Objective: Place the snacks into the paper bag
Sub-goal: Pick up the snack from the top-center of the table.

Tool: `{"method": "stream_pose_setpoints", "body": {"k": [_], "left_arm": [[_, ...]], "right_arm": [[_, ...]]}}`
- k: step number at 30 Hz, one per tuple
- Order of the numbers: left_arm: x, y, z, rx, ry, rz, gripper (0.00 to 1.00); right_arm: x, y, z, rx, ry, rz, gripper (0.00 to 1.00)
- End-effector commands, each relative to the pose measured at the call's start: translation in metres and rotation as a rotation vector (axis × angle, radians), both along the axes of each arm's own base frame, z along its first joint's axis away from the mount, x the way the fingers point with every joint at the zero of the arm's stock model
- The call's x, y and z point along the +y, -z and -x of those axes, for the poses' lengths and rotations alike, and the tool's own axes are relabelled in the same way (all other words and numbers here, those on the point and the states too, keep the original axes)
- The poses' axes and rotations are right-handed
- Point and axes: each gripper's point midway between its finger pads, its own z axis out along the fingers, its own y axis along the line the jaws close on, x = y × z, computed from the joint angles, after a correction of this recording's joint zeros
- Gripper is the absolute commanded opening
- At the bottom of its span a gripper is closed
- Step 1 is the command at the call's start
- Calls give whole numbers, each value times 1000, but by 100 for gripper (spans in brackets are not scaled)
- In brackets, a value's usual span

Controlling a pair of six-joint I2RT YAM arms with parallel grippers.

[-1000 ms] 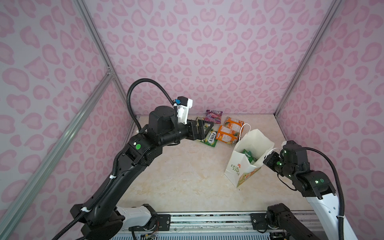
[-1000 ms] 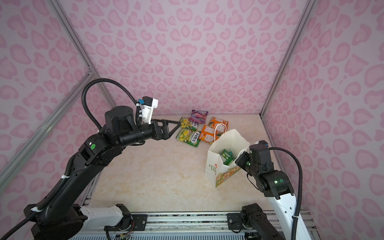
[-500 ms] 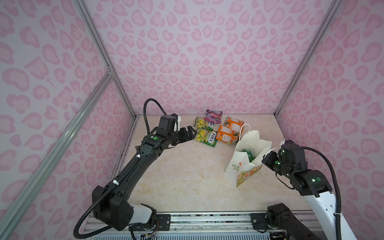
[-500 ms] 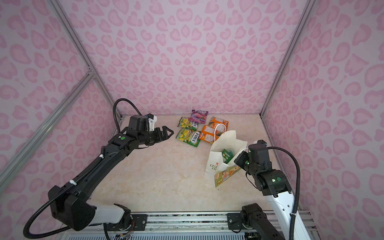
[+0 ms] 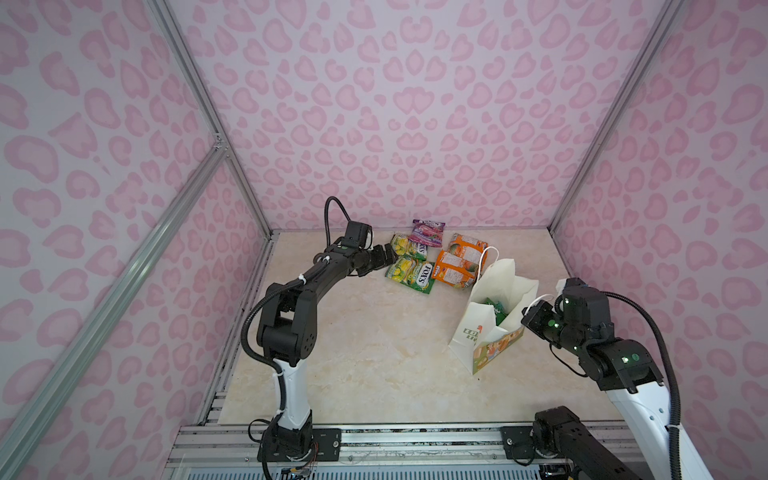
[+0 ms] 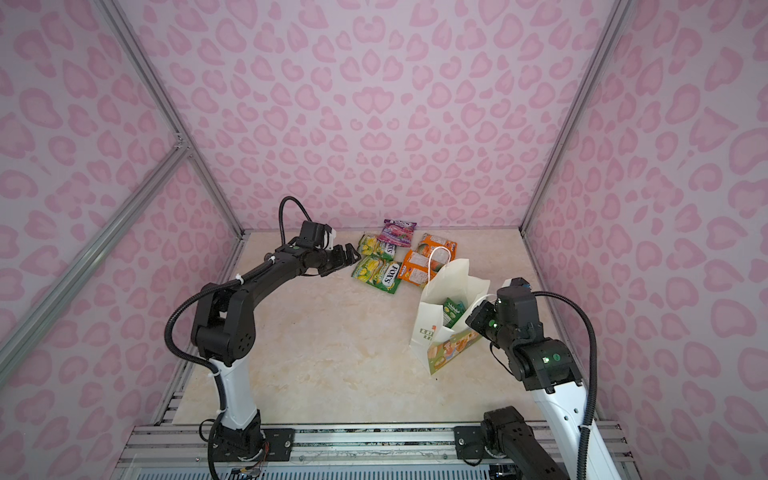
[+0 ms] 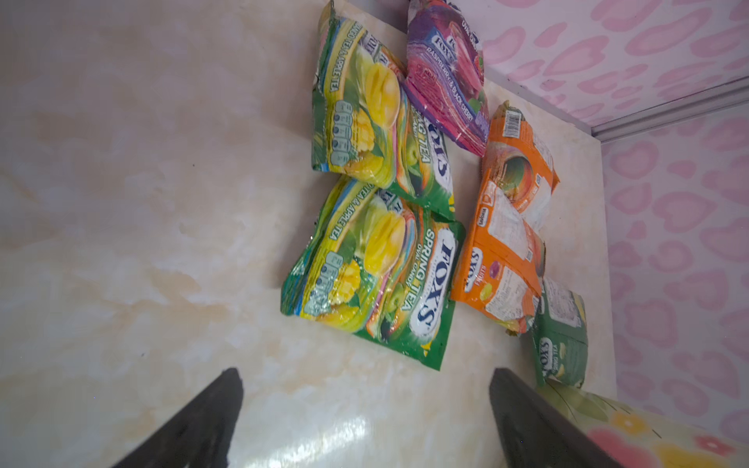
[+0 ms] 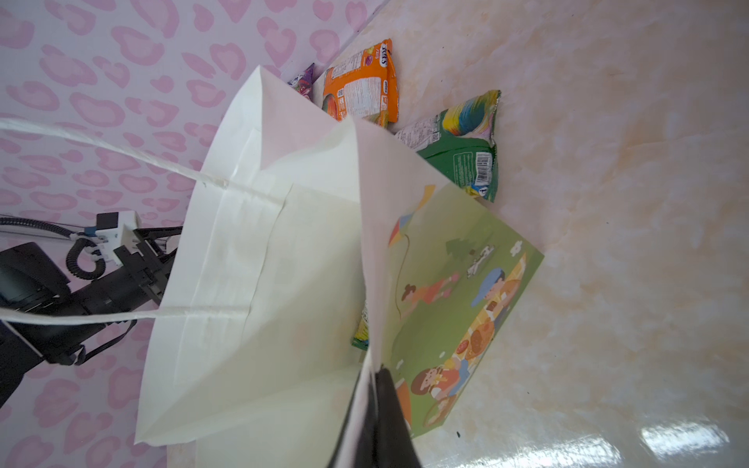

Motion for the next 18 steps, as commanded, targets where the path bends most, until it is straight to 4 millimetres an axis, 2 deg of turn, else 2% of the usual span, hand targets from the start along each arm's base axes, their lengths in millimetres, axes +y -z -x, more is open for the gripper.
{"method": "stream_pose_setpoints", "body": {"k": [1,11,18], "left_arm": [[-9,5,-24,-33,31,65,98],[-28,51,-65,3,80,138,98],[-36,68,-98,11,20,232,100]], "right_arm": [[4,1,-2,-8,-19,-10,0],[8,4,-1,2,-31,-36,0],[8,2,3,1,-28,-42,0]]}}
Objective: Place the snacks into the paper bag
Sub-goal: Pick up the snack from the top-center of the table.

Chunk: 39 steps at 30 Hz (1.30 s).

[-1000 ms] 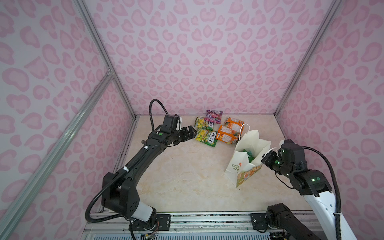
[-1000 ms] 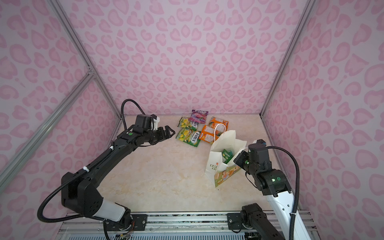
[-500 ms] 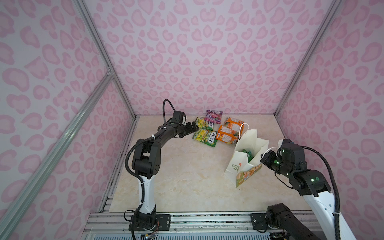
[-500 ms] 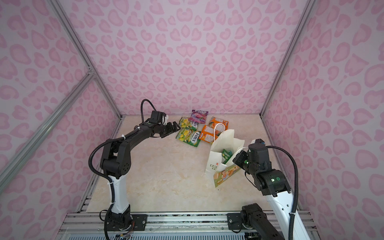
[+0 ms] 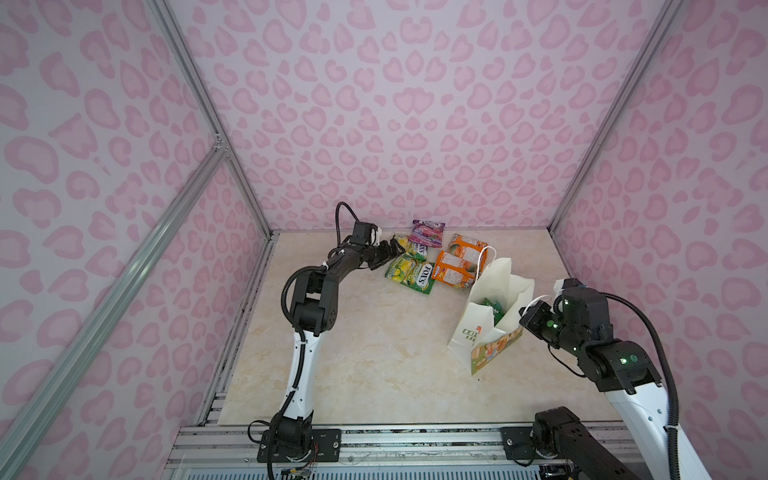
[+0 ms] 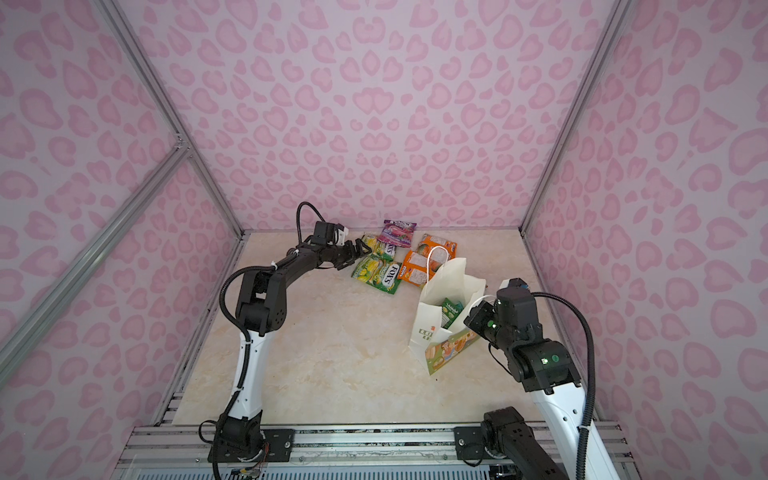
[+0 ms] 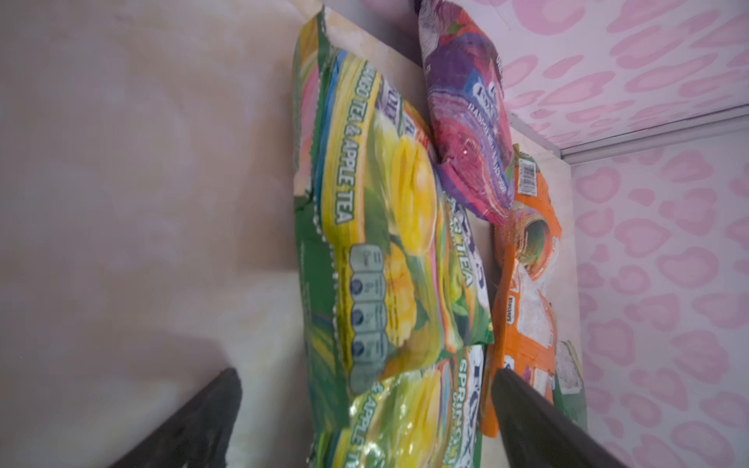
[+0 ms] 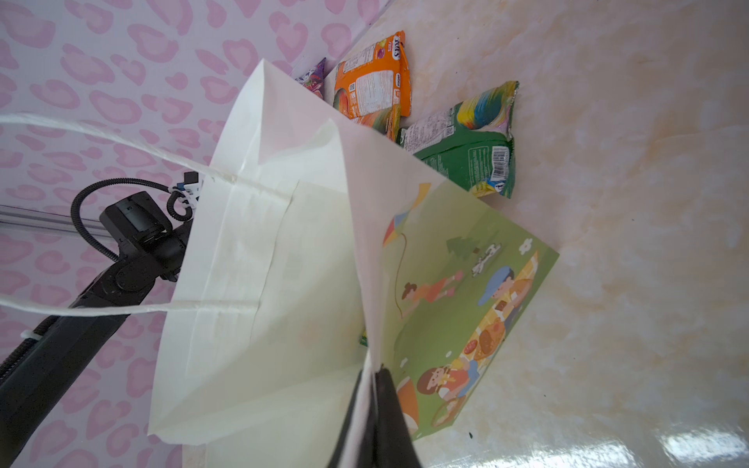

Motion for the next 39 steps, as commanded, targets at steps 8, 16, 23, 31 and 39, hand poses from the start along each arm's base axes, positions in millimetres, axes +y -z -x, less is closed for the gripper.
{"method": "stream_pose_setpoints", "body": {"k": [8,16,23,31,39], "left_arm": [[-14,14,-25,52,-68,131,89],[-26,18,-21,68,-46,165,78],[-24,15,-27,69,-72,173,64],[-25,4,-30,71,-75,206,39],[-24,-68,-30,-15,-63,255,19]], "right_arm": [[-1,2,6,16,3,-5,0],[2,3,3,18,-3,-14,0],[1,3,4,17,1,-17,0],[2,4,5,17,0,-26,0],[2,4,4,17,4,-25,0]]}}
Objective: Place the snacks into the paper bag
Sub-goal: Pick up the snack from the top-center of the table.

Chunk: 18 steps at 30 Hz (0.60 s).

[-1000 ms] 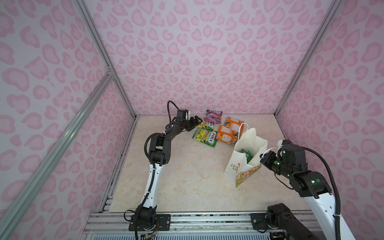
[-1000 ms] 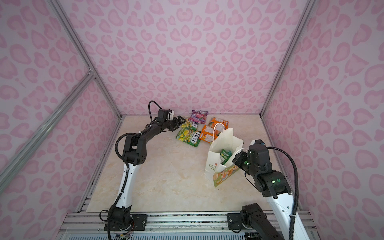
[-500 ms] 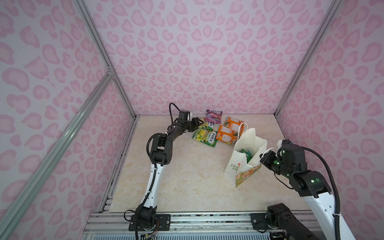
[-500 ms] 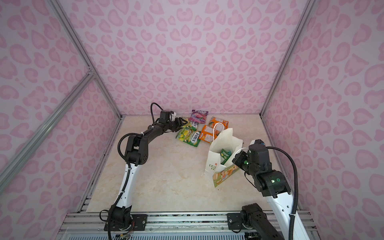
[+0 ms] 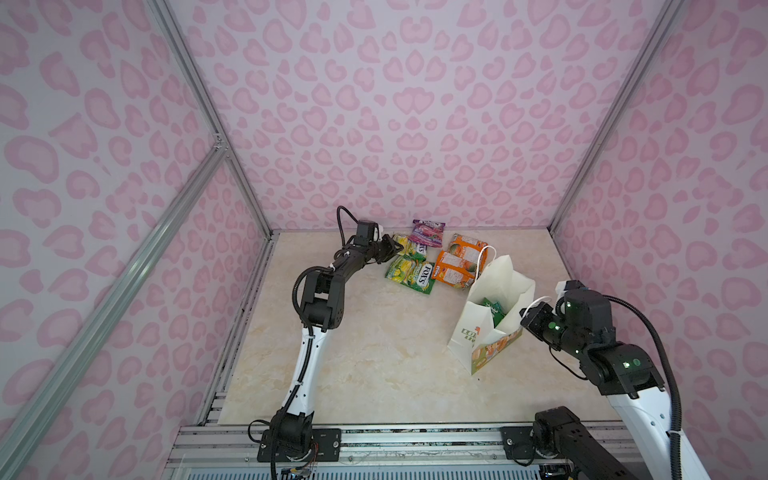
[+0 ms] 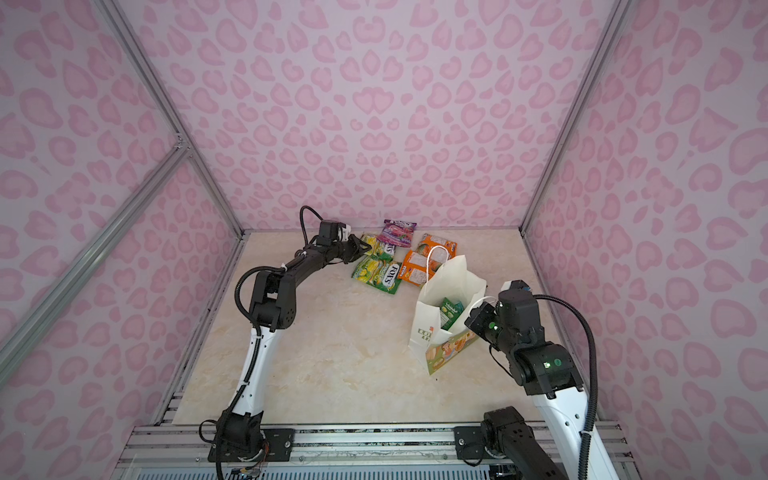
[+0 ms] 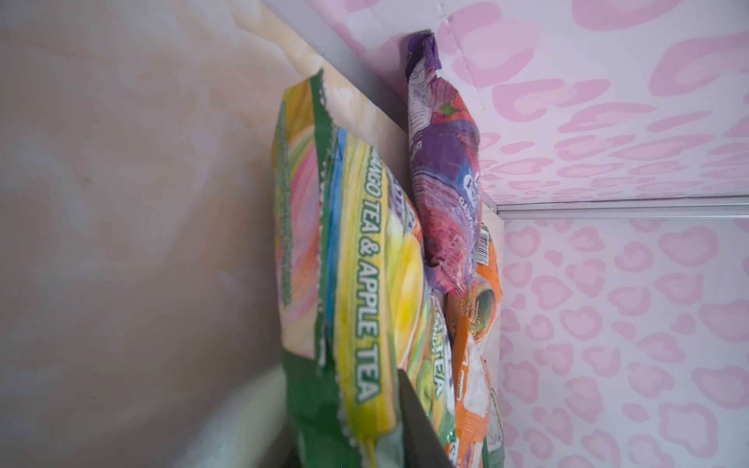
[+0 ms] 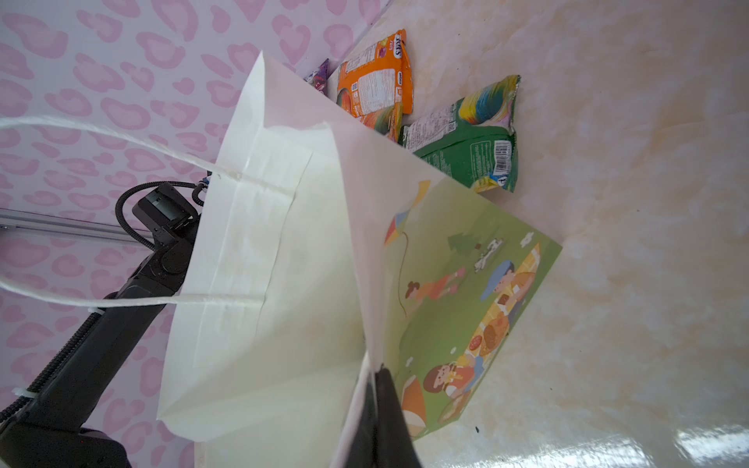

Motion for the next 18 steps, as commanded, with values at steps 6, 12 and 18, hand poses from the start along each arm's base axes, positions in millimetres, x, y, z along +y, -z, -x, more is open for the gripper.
{"method": "stream_pose_setpoints", "body": {"k": [6,12,18], "left_arm": [[9,-116,17,-166,13,11,17],[20,-144,46,-204,22,-29,15],[28,-174,74,-249,33,-39,15]], "right_arm": [[2,3,0,8,-10,0,0],[1,1,0,0,-11,7,0],[0,-1,0,-9,-13,13,0]]}}
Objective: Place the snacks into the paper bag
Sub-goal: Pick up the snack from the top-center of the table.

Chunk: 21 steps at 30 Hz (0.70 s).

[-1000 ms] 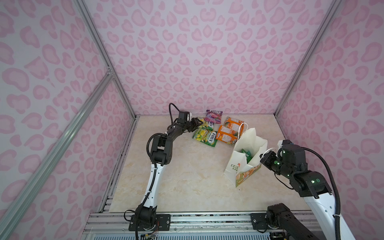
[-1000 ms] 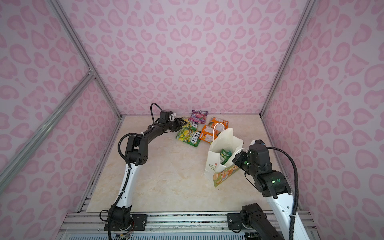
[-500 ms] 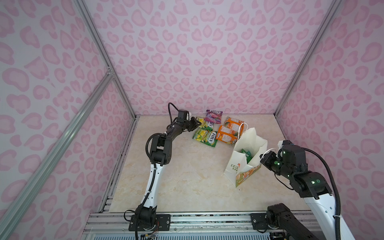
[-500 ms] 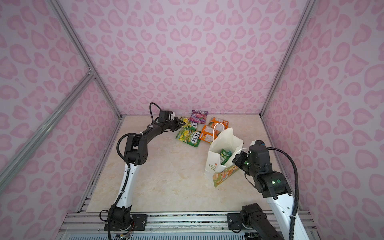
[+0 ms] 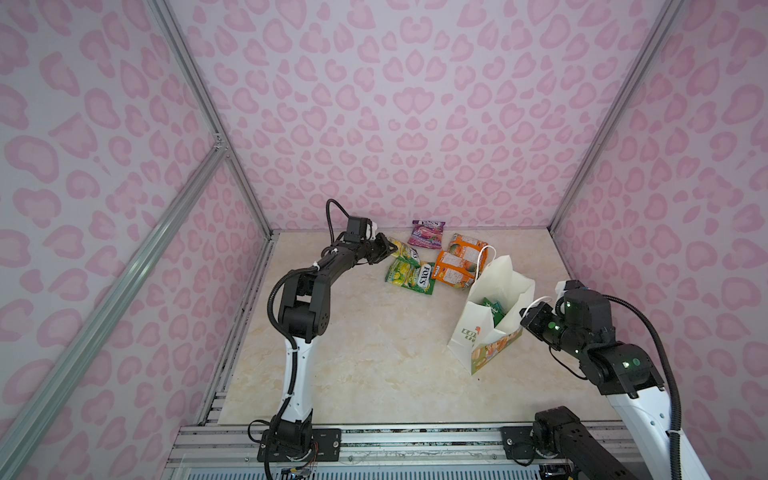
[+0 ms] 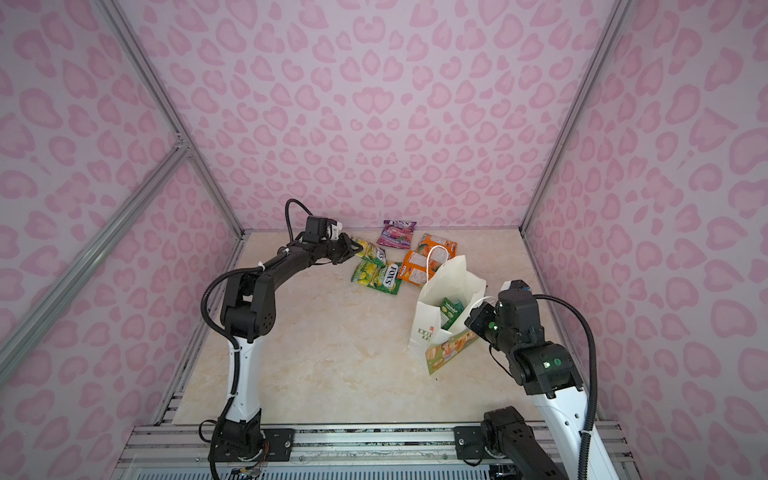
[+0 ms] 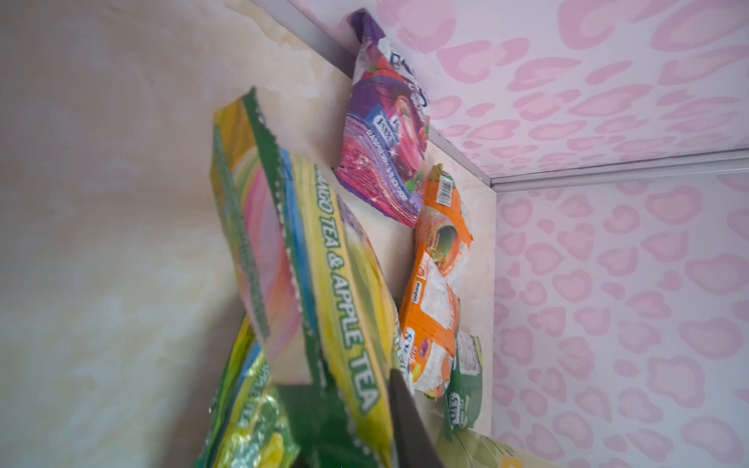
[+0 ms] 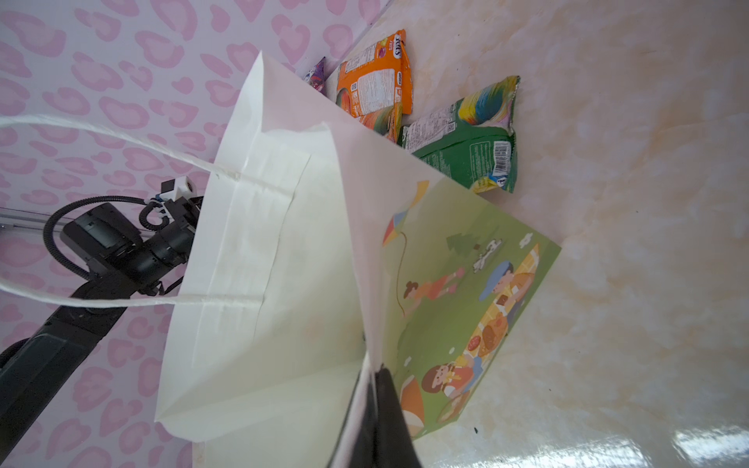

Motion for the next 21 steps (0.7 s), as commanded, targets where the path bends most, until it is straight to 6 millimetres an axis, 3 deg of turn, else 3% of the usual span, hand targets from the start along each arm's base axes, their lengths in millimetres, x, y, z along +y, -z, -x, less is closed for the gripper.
{"method": "stream_pose_setpoints", "body": {"k": [1,10,21], "left_arm": [[4,-102,16,-212,25,35,15],[23,-150,69,-266,17,2,14],[55,-200,158,-336,37,-142,14]], "right_arm": [[1,-1,1,-7,-13,8,0],[1,-5,3,-36,-33,19,0],[-1,-4,3,-16,-45,62,0]]}}
